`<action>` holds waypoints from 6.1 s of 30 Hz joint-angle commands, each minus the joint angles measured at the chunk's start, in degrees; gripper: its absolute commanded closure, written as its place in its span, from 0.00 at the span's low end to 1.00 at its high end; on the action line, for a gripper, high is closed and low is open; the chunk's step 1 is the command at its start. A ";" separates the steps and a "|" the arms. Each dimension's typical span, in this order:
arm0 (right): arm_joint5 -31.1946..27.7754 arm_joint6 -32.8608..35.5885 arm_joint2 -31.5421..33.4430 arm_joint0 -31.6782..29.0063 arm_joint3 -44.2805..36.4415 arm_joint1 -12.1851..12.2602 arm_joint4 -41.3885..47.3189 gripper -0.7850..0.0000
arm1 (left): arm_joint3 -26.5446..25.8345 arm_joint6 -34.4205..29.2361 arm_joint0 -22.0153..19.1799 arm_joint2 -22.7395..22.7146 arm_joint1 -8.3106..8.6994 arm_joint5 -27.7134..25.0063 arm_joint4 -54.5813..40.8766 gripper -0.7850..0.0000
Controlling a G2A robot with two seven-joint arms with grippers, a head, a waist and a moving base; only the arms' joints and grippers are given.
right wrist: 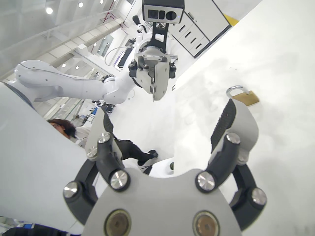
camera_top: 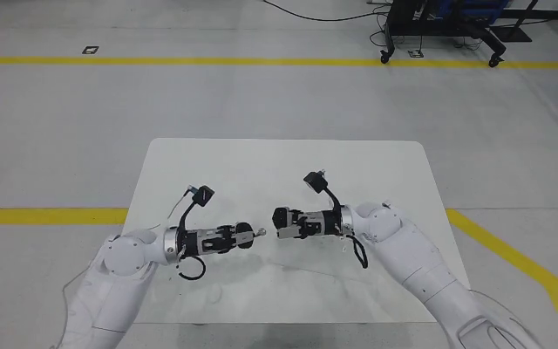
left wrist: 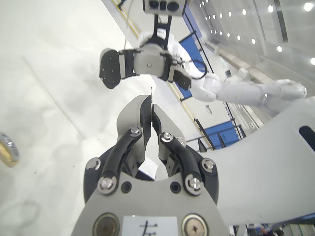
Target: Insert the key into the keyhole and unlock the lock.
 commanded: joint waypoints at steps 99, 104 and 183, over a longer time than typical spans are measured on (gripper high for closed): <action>-10.04 -10.51 3.03 -0.81 4.53 7.83 2.03 1.00 | -11.54 13.27 -5.84 17.18 0.98 22.34 75.71 0.73; -10.04 -10.51 3.03 -0.81 4.53 7.83 2.03 1.00 | -10.97 12.80 -6.65 17.73 0.64 23.88 76.15 1.00; -10.28 -10.53 -11.42 11.53 12.11 -2.29 13.21 1.00 | 13.27 8.40 -17.42 9.24 -1.44 12.89 -5.19 1.00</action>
